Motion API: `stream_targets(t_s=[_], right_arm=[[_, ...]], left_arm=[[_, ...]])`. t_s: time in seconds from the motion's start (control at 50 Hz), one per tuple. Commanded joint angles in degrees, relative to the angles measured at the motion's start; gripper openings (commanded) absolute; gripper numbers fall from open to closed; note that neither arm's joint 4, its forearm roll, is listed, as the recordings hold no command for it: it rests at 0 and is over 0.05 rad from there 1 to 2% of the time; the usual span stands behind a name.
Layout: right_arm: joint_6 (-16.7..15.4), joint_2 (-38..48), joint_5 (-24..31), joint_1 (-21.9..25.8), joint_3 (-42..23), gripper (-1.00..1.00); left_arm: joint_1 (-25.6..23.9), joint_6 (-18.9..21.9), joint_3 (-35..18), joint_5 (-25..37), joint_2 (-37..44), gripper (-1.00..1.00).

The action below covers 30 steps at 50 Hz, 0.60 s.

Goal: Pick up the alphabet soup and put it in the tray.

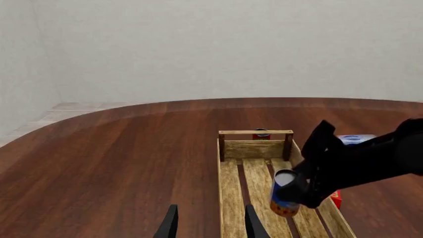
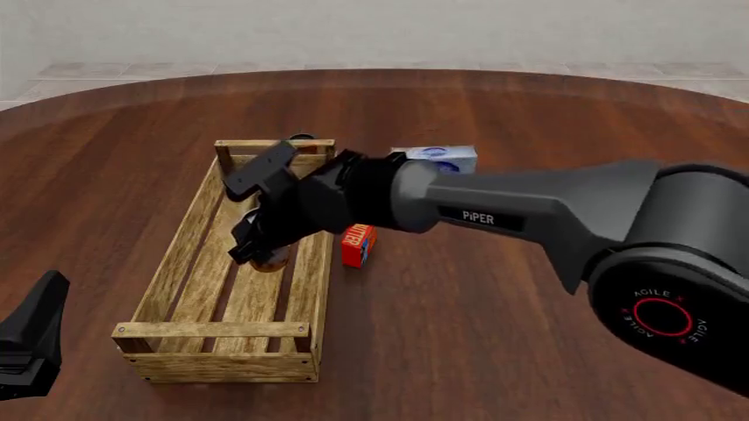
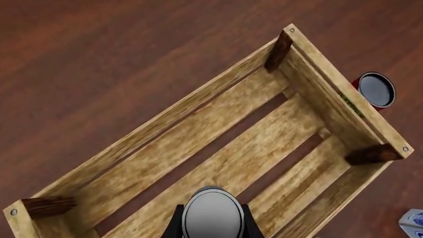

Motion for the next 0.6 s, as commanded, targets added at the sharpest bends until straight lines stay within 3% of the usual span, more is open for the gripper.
stream_targets(t_s=[0.02,0.42,0.44,0.6], right_arm=[[0.86,1.26,-0.13,-0.49,-0.64,-1.00],[1.21,1.72,-0.73,-0.65,-0.94,-1.00],[1.25,1.65,-0.75,-0.75,-0.98,1.00],[1.26,1.01,-0.90,-0.99,-0.57,1.00]], left_arm=[[-0.01,0.03,0.15,0.02,-0.18,1.00],[-0.01,0.01,0.15,0.01,-0.18,1.00],[-0.01,0.02,0.15,0.02,-0.18,1.00],[0.00,0.01,0.15,0.01,-0.19,1.00]])
